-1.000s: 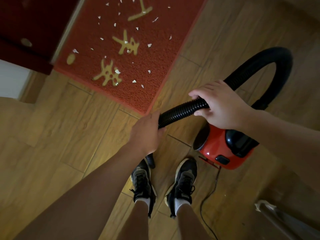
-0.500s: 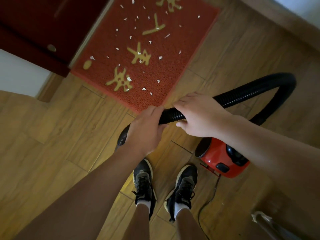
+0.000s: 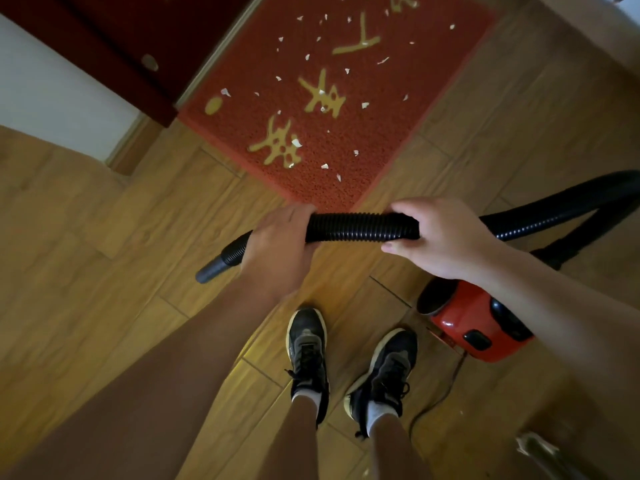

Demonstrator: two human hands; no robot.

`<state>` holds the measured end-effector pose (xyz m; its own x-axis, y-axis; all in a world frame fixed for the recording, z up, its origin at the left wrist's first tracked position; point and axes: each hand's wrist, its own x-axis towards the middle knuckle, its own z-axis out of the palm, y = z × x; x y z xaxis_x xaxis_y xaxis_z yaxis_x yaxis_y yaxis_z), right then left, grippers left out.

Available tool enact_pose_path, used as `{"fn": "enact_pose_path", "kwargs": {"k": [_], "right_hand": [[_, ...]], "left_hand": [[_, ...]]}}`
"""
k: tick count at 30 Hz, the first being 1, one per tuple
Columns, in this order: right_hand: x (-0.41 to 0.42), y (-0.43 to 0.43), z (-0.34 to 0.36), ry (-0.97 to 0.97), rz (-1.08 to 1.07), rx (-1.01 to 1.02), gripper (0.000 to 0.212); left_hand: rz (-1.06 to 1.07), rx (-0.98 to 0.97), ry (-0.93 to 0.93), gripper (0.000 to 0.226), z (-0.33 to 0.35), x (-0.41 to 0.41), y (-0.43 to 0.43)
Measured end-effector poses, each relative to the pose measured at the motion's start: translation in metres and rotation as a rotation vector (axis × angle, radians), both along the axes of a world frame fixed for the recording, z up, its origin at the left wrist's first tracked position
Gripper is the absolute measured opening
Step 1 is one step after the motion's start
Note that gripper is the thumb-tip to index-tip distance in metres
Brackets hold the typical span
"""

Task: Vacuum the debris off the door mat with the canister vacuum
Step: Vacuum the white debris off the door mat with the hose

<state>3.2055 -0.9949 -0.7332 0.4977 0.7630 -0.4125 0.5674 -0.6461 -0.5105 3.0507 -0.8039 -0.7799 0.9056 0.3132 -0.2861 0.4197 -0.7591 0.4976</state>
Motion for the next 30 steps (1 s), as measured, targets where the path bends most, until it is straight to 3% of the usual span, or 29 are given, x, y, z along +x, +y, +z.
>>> {"fn": "enact_pose_path", "kwargs": {"k": [14, 19, 26, 30], "right_hand": [[-0.031, 0.088, 0.000, 0.180, 0.198, -0.233, 0.042], [-0.038, 0.093, -0.002, 0.214, 0.150, -0.270, 0.024], [-0.053, 0.064, -0.010, 0.197, -0.051, -0.145, 0.020], [-0.067, 0.051, -0.018, 0.175, -0.141, -0.062, 0.024]], "left_hand": [[-0.086, -0.048, -0.088, 0.036, 0.006, -0.028, 0.011], [-0.033, -0.070, -0.079, 0.044, -0.001, -0.038, 0.017], [0.183, 0.056, -0.061, 0.058, -0.011, -0.056, 0.034], [0.377, 0.043, -0.096, 0.047, -0.011, -0.061, 0.034]]}}
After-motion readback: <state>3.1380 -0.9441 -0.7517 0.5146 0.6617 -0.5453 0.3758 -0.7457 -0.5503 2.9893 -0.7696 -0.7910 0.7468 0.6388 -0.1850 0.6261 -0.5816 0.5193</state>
